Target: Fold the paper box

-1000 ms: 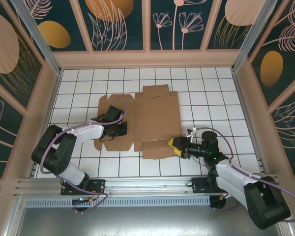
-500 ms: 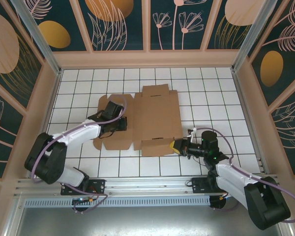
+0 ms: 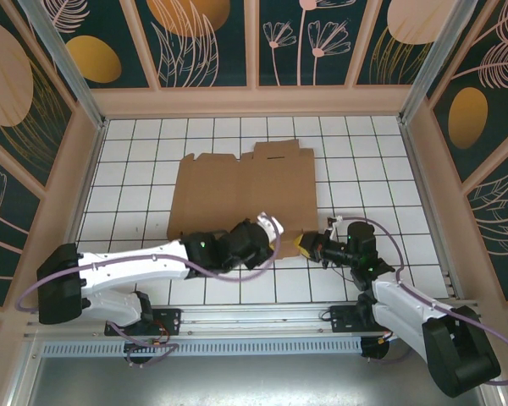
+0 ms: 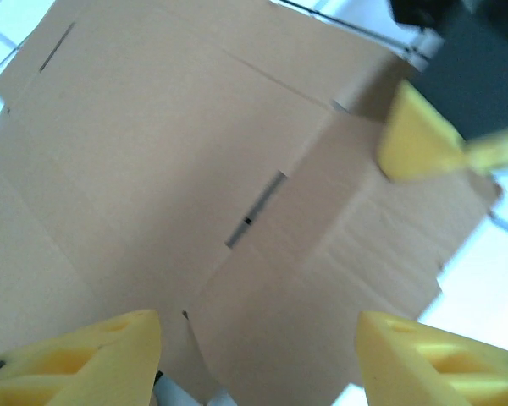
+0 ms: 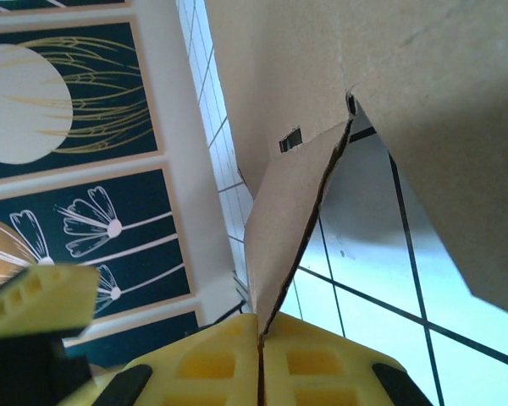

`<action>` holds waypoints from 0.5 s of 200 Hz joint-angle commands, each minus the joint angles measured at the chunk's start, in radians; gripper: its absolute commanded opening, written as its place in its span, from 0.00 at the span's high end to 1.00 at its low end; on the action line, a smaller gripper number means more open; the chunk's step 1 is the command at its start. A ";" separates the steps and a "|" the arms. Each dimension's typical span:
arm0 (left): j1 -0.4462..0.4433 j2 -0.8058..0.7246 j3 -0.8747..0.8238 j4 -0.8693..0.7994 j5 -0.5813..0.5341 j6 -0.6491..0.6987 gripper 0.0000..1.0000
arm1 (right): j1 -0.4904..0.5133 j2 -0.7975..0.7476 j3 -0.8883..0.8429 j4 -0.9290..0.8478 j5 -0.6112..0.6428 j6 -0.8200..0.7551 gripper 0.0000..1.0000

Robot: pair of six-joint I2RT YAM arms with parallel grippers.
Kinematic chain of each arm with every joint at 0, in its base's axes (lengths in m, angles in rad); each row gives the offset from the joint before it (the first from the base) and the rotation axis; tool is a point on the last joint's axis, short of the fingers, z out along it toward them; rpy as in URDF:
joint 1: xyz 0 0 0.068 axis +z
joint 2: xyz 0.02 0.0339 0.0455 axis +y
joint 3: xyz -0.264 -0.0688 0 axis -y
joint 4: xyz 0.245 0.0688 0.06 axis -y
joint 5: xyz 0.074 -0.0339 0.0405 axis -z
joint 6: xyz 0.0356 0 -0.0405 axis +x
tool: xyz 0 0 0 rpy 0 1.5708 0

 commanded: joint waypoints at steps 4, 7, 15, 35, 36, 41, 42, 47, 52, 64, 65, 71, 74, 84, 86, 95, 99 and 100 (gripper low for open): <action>-0.079 0.029 -0.050 0.064 -0.161 0.184 0.34 | -0.006 0.010 0.014 0.101 0.013 0.058 0.92; -0.085 0.034 -0.054 0.071 -0.171 0.197 0.33 | -0.005 0.010 0.013 0.105 0.012 0.062 0.92; -0.101 0.046 -0.065 0.093 -0.190 0.237 0.33 | -0.006 0.011 0.011 0.111 0.012 0.069 0.92; -0.115 0.063 -0.084 0.145 -0.226 0.295 0.29 | -0.006 0.007 0.007 0.112 0.012 0.080 0.93; -0.115 0.063 -0.084 0.147 -0.228 0.298 0.28 | -0.006 0.007 0.007 0.112 0.012 0.080 0.93; -0.114 0.067 -0.088 0.161 -0.241 0.309 0.28 | -0.006 0.006 0.006 0.111 0.012 0.083 0.93; -0.114 0.068 -0.088 0.164 -0.244 0.311 0.28 | -0.006 0.005 0.006 0.111 0.012 0.084 0.94; -0.115 0.073 -0.089 0.174 -0.255 0.322 0.27 | -0.006 0.002 0.005 0.112 0.012 0.086 0.94; -0.115 0.078 -0.090 0.182 -0.258 0.330 0.24 | -0.006 0.001 0.002 0.114 0.012 0.091 0.94; -0.117 0.092 -0.097 0.207 -0.271 0.359 0.23 | -0.006 -0.007 0.001 0.115 0.012 0.097 0.94; -0.116 0.093 -0.098 0.210 -0.273 0.363 0.23 | -0.006 -0.008 0.001 0.115 0.012 0.097 0.94; -0.116 0.101 -0.104 0.229 -0.285 0.380 0.23 | -0.005 -0.011 0.000 0.115 0.013 0.100 0.94; -0.117 0.105 -0.107 0.236 -0.289 0.390 0.24 | -0.006 -0.011 0.000 0.115 0.014 0.102 0.94; -0.118 0.122 -0.112 0.261 -0.301 0.419 0.25 | -0.006 -0.011 0.001 0.119 0.014 0.105 0.95; -0.118 0.125 -0.113 0.265 -0.304 0.424 0.25 | -0.006 -0.010 0.002 0.120 0.014 0.104 0.95; -0.120 0.141 -0.115 0.284 -0.316 0.449 0.26 | -0.006 -0.009 0.001 0.121 0.014 0.107 0.95; -0.123 0.149 -0.117 0.292 -0.321 0.459 0.27 | -0.006 -0.007 0.001 0.123 0.014 0.110 0.95; -0.123 0.150 -0.118 0.294 -0.322 0.461 0.27 | -0.006 -0.007 0.001 0.123 0.014 0.110 0.95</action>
